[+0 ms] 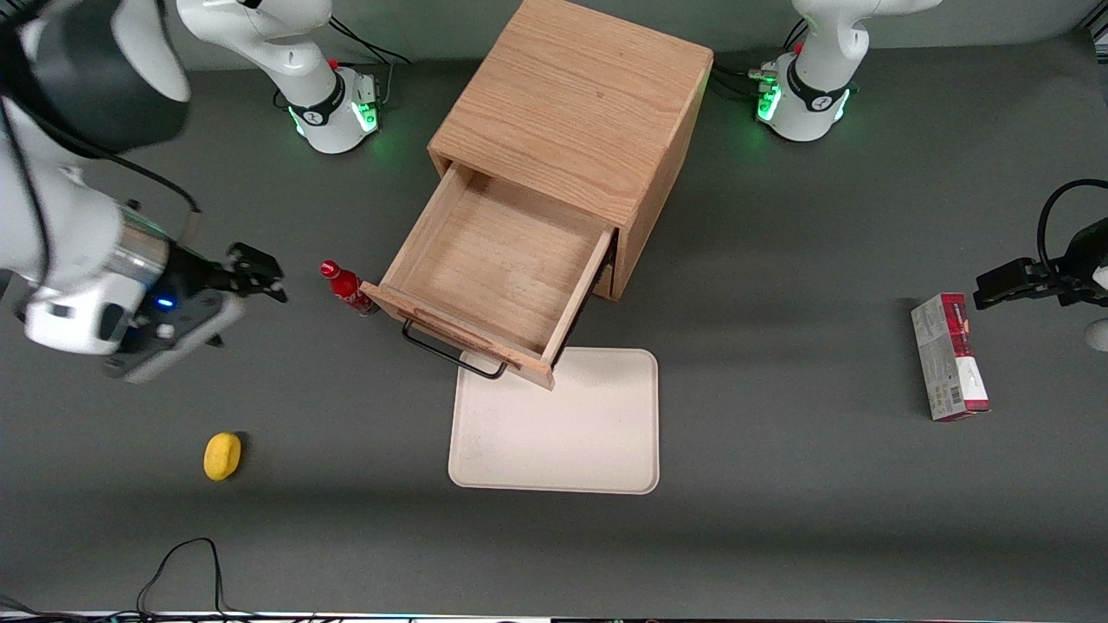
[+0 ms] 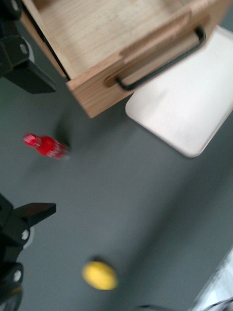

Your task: Open upper drawer

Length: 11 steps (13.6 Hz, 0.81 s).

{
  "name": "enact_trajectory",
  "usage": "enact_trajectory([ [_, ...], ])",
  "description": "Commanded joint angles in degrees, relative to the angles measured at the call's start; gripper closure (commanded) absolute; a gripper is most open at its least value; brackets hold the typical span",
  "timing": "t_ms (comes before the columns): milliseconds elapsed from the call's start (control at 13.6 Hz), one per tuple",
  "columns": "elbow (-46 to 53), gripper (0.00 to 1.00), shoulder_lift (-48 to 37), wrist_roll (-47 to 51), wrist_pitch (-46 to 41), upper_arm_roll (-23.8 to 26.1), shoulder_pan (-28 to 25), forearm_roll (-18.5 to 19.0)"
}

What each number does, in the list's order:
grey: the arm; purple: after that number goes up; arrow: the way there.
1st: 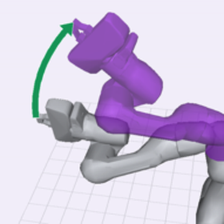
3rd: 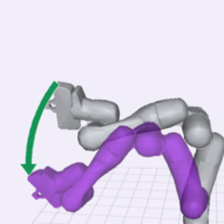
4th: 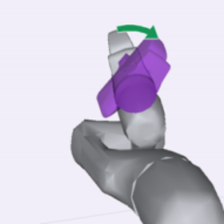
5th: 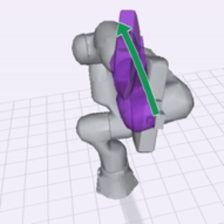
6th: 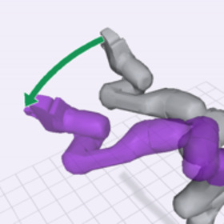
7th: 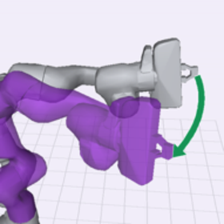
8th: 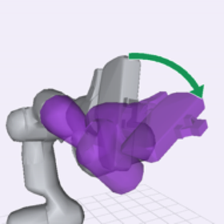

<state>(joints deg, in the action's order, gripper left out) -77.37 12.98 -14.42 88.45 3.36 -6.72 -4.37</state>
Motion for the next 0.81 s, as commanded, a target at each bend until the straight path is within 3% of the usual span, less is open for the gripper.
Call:
enact_trajectory([
  [0, -19.96, 0.00, -15.40, 14.72, 2.69, -3.17, -0.48, -1.35],
  [294, -33.62, 0.00, -29.66, 21.80, 2.78, -4.67, -0.04, 3.31],
  [735, -31.17, 0.00, -27.66, 21.63, 3.48, -5.82, 0.13, 3.93],
])
